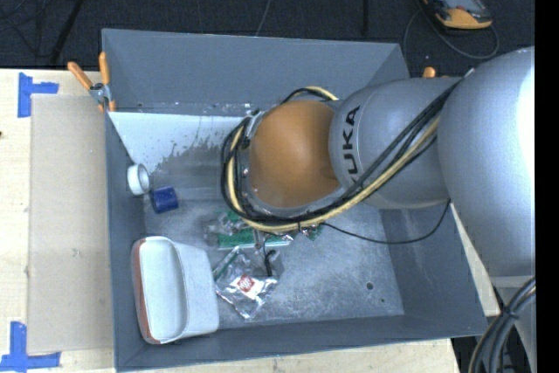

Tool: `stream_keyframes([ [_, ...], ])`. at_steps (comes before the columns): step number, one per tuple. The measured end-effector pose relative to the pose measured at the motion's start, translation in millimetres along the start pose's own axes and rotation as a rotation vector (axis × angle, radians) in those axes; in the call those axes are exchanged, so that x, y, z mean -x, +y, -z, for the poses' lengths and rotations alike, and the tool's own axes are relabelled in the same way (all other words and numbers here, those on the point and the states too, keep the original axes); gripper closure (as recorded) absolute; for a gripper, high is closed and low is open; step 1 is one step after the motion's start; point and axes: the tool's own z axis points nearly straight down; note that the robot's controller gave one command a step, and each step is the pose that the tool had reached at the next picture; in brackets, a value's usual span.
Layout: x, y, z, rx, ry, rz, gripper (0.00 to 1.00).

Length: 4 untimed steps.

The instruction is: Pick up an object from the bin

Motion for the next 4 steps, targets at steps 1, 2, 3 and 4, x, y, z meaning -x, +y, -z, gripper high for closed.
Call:
stream_keyframes([
  [1, -0.1, 10, 0, 0.000, 0.001, -0.152, 0.00],
  [2, -12.1, 5, 0, 0.001, 0.000, -0.019, 0.00],
  [3, -12.0, 8, 0, 0.000, 0.001, -0.104, 0.00],
  [4, -12.0, 8, 0, 0.000, 0.000, -0.105, 1.00],
])
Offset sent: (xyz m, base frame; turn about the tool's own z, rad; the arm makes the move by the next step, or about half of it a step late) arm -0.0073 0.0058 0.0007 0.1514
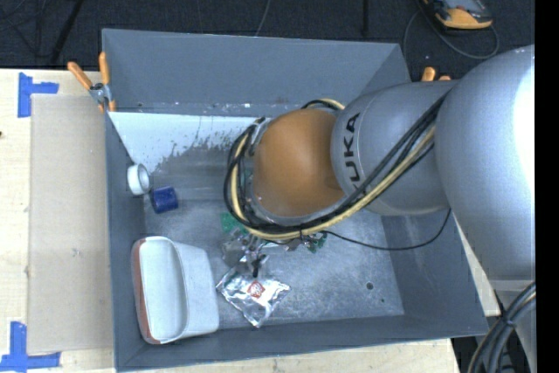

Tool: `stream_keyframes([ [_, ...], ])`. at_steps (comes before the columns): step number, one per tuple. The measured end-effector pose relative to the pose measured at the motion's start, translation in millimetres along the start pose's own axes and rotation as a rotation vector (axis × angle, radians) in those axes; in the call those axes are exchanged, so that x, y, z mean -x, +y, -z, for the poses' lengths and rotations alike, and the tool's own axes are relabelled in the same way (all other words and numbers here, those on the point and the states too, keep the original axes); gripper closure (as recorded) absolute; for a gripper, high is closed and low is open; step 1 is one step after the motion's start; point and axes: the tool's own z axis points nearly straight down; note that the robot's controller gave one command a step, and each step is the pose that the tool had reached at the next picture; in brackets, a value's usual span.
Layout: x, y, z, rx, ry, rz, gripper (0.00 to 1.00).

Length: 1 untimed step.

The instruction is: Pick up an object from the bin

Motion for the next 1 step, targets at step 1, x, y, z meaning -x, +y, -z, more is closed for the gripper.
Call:
stream_keyframes([
  [1, 5.3, -34.4, 180.0, -0.006, -0.008, -0.075, 1.00],
])
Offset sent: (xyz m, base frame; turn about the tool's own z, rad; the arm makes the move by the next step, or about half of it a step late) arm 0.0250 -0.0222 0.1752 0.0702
